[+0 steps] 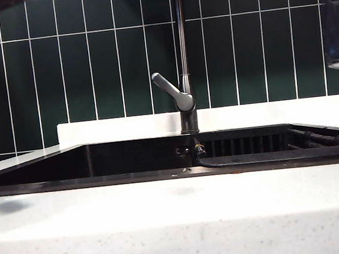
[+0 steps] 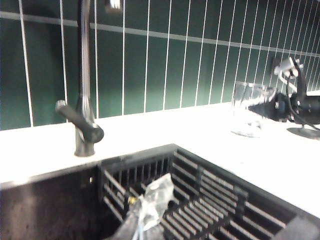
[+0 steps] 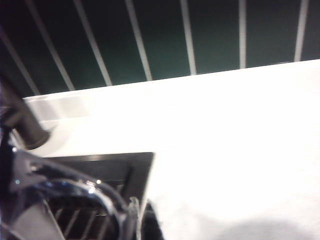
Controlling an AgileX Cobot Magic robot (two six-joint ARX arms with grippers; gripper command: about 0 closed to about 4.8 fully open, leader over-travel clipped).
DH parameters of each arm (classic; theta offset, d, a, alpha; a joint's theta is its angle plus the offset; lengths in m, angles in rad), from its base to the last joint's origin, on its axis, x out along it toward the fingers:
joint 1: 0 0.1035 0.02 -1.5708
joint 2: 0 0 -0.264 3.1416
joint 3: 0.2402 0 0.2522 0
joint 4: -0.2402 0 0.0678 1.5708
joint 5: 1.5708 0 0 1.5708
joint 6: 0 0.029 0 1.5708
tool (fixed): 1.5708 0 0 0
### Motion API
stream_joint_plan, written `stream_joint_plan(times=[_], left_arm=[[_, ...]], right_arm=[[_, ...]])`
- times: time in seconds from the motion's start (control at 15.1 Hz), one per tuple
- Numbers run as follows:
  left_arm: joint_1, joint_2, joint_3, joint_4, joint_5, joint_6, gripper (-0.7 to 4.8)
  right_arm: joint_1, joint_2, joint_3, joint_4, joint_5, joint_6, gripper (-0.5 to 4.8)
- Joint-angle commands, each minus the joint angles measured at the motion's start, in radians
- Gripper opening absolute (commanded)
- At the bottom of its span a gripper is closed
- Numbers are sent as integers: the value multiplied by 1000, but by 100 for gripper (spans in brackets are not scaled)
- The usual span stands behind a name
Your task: Pick up the mug next to the sink, go to the faucet to get some water, pour the water into the sink, and finally put the mug back to its place.
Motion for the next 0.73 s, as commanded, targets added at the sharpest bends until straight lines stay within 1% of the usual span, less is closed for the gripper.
stream_joint_plan(times=[0.07,0.2,0.26,0.46,0.73], left_arm=[[0,2,0,-14,8,-8,-5],[0,2,0,-15,8,-8,-5],[0,2,0,-15,8,-8,-5],[0,2,0,-19,8,-8,-5],[0,2,0,-25,8,-8,-5]], right_arm=[[11,101,8,113,59,-40,-6],[31,184,8,175,156,-47,-7],[32,211,8,200,174,-51,-6],[31,298,11,294,174,-64,-6],[31,361,53,292,170,-114,-6]])
